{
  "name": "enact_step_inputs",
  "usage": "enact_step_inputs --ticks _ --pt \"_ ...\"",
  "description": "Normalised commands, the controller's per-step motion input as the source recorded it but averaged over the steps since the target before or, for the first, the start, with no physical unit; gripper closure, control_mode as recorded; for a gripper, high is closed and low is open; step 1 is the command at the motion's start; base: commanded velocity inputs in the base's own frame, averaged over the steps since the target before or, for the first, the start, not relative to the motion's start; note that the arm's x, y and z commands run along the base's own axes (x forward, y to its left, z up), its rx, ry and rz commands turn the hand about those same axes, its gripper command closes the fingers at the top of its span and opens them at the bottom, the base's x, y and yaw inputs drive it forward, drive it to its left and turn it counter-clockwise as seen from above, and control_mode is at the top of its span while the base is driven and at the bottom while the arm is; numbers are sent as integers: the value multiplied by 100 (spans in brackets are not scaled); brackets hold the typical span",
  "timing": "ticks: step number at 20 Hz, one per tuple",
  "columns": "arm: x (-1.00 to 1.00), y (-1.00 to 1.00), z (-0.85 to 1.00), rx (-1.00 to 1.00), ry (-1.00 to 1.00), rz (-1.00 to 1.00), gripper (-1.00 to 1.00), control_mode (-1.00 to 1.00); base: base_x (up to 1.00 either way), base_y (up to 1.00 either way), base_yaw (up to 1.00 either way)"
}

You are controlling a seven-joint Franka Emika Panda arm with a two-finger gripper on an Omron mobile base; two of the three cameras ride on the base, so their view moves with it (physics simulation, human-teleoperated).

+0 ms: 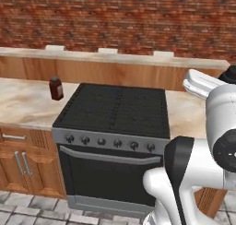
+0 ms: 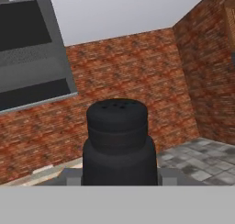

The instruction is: Collect the paprika, ketchup, and shaker from the cabinet and place them next to the stove.

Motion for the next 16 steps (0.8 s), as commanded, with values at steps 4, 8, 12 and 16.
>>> enact_step_inputs --ticks 4,8,12,16 --pt "0 0 0 0 0 0 100 100 78 2 -28" --pt "0 0 0 0 0 0 100 100 76 3 -27" --pt "0 0 0 0 0 0 100 100 75 1 -24" --pt "40 -5 -11 3 0 0 100 -100 38 0 -6"
